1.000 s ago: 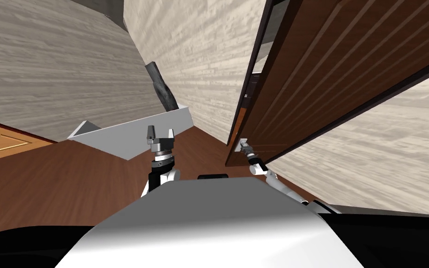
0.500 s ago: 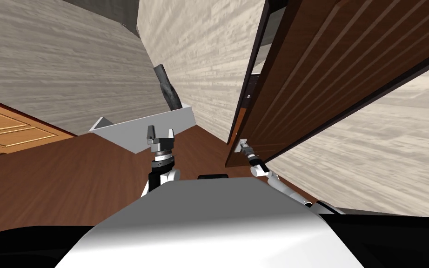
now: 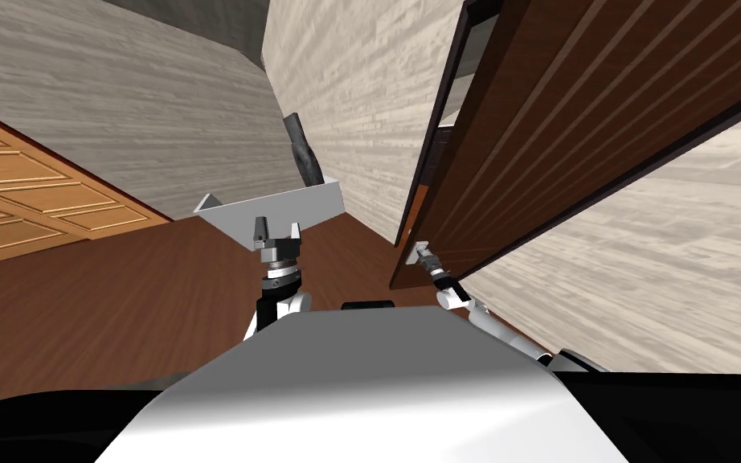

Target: Pull the door open

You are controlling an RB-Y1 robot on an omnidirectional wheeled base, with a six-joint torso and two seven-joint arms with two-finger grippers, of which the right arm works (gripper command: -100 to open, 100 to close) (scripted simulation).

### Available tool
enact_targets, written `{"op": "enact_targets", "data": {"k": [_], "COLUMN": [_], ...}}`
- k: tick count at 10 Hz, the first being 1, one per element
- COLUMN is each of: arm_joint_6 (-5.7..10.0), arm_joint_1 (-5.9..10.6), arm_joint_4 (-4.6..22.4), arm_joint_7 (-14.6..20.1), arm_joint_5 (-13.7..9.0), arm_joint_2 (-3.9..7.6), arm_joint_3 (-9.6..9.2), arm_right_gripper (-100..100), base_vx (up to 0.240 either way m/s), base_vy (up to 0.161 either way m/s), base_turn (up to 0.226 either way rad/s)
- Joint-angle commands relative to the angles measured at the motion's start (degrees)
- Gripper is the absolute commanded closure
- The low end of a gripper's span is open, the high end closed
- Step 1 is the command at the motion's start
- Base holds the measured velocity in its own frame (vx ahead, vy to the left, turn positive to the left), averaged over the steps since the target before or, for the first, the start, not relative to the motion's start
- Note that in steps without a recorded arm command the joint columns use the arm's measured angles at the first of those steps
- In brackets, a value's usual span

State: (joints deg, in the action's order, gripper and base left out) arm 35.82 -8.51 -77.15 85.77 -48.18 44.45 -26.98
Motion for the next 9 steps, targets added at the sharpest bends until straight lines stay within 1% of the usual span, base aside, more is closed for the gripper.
{"op": "enact_targets", "data": {"k": [1,3,5,6,7,8,9], "arm_joint_6": [0.79,1.98,2.86,2.33,3.22,3.46,3.99], "arm_joint_1": [-0.47,-1.02,-1.42,-1.39,-1.64,-1.68,-1.78], "arm_joint_4": [-0.49,-0.92,-1.24,-1.07,-0.98,-0.95,-0.89], "arm_joint_7": [0.27,0.80,1.20,1.00,1.96,2.21,2.78], "arm_joint_5": [-0.20,-0.53,-0.78,-0.70,-0.19,-0.07,0.21], "arm_joint_2": [0.60,1.87,2.81,2.40,3.14,3.34,3.80], "arm_joint_3": [-0.84,-1.85,-2.59,-2.49,-3.23,-3.38,-3.71], "arm_right_gripper": [100,100,100,100,100,100,100], "base_vx": [-0.195,-0.181,-0.136,-0.053,-0.162,-0.177,-0.152], "base_vy": [-0.060,-0.110,-0.100,-0.042,-0.028,-0.079,-0.100], "base_turn": [0.099,0.128,0.112,0.038,0.120,0.134,0.128]}}
